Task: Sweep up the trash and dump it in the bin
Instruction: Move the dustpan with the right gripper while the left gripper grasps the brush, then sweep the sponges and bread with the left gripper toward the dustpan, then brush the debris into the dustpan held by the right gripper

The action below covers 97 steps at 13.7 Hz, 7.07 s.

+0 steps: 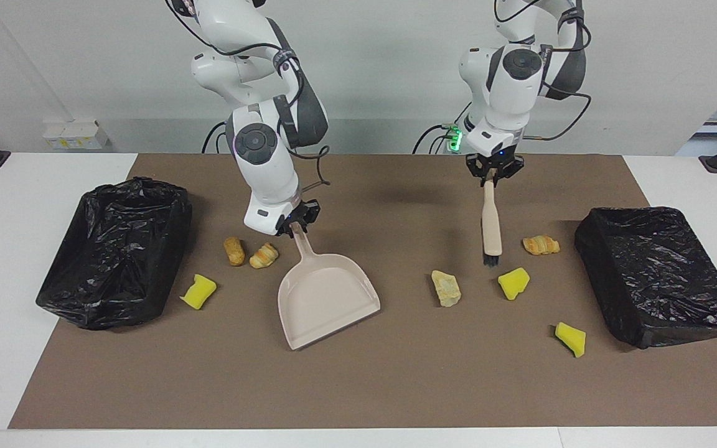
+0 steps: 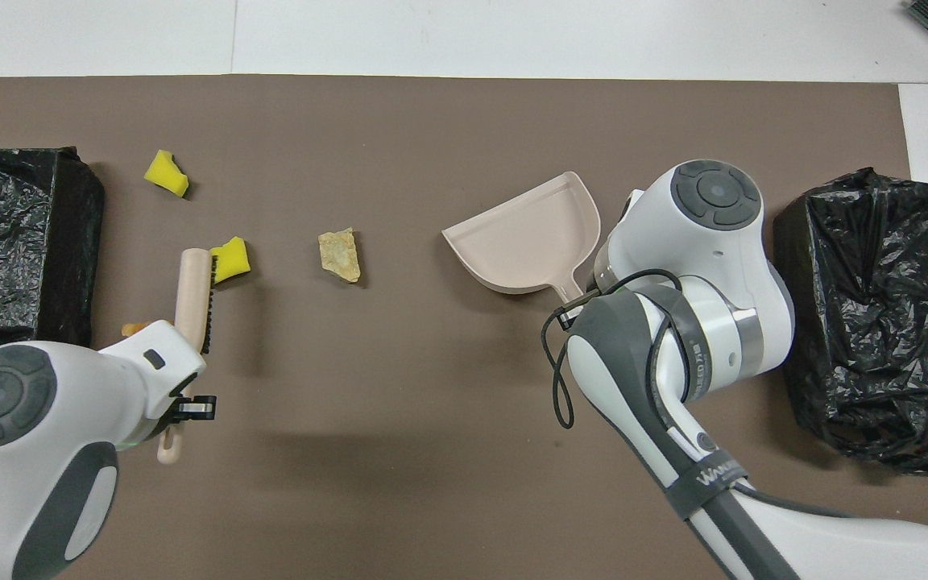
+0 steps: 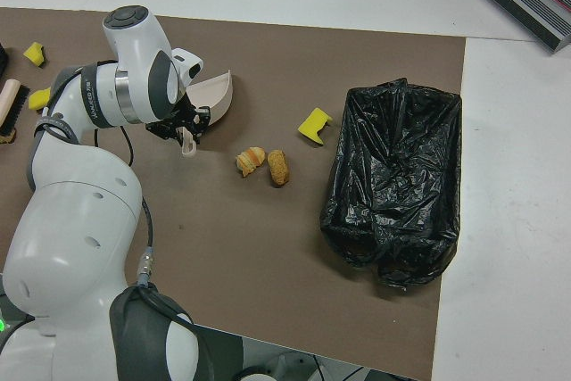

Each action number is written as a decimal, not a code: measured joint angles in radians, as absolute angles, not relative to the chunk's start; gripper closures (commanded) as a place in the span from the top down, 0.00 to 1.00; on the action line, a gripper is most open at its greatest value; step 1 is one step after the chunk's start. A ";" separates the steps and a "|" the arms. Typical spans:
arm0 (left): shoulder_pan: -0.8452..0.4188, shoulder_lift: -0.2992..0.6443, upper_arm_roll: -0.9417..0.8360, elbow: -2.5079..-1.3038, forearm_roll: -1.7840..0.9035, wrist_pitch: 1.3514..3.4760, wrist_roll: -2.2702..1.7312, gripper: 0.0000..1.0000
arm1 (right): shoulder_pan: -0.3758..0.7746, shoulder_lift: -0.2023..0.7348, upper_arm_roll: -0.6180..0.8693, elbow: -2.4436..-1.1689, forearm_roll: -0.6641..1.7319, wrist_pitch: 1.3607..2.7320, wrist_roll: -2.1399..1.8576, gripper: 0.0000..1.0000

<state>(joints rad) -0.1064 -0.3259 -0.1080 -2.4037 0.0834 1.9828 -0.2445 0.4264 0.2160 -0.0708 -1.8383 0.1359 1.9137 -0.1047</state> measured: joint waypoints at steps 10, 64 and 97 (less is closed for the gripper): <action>0.021 -0.290 -0.112 -2.502 0.154 1.976 -0.510 0.00 | 0.439 0.194 -0.075 -1.904 0.134 2.027 -0.894 0.00; -0.373 0.125 -0.149 -2.039 0.261 1.801 -0.055 0.00 | 0.514 0.288 -0.073 -1.855 -0.098 2.022 -1.000 0.00; -0.442 -0.018 -0.139 -2.273 -0.174 2.023 -0.527 0.00 | 0.611 0.284 -0.071 -1.824 -0.234 1.816 -0.926 0.00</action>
<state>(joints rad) -0.4424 -0.0178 -0.1386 -2.2733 -0.1743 2.0232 -0.5268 0.6105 0.2844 -0.0708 -1.8240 -0.2336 1.8162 -0.9256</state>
